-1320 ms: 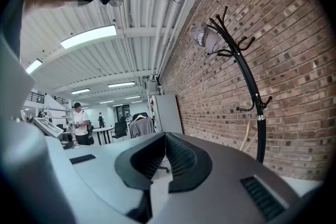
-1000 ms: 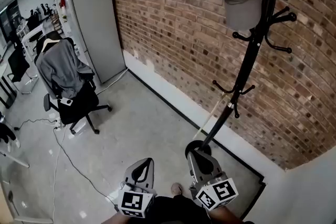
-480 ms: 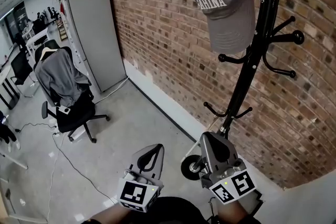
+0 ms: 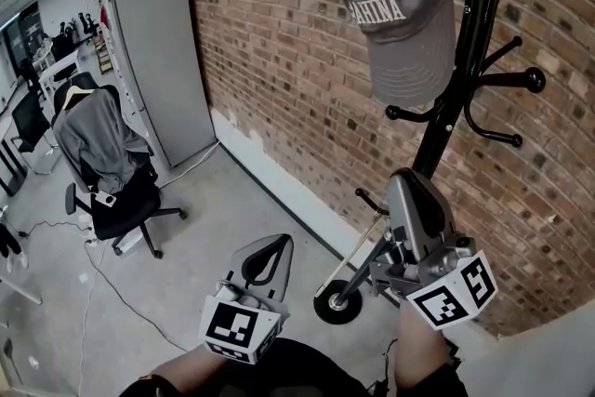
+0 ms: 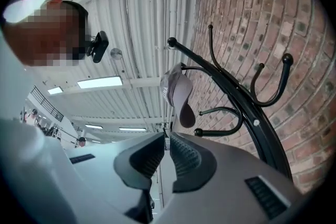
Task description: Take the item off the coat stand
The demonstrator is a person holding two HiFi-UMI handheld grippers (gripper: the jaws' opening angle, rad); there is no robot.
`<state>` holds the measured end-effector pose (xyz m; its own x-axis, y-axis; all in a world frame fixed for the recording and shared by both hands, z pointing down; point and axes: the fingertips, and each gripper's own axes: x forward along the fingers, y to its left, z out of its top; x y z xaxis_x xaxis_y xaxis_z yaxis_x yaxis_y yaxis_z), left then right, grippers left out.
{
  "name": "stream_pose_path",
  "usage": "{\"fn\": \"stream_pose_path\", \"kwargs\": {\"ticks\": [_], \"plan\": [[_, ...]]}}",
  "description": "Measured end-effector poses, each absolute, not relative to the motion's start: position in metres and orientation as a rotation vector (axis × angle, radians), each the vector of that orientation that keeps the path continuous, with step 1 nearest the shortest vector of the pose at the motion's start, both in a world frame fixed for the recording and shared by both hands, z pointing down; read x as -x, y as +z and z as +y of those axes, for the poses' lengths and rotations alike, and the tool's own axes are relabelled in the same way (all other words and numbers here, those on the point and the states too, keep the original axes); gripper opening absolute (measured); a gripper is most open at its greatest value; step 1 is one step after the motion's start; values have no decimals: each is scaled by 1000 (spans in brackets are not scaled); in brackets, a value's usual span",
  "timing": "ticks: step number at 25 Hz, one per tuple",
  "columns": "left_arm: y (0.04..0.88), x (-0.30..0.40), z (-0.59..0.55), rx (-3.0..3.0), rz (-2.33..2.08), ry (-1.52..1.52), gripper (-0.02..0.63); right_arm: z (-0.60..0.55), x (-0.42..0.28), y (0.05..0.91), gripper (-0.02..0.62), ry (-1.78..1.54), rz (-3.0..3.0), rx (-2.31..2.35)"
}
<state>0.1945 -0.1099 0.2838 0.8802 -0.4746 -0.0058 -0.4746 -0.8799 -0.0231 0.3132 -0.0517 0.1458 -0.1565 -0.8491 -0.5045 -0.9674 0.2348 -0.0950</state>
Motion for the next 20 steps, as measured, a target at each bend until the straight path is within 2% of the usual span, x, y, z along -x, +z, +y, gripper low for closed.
{"fn": "stream_pose_path", "kwargs": {"ticks": [2,5,7,20], "plan": [[277,-195,-114,3019,751,15,32,-55,-320,132,20,349,2037,1642],[266,-195,-118,3009,736,37,32,-62,-329,115,118,332,2035,1582],[264,-192,-120,3005,731,34,32,-68,-332,105,132,332,2035,1552],[264,-168,-123,3013,767,130,32,-95,-327,58,138,417,2066,1474]]}}
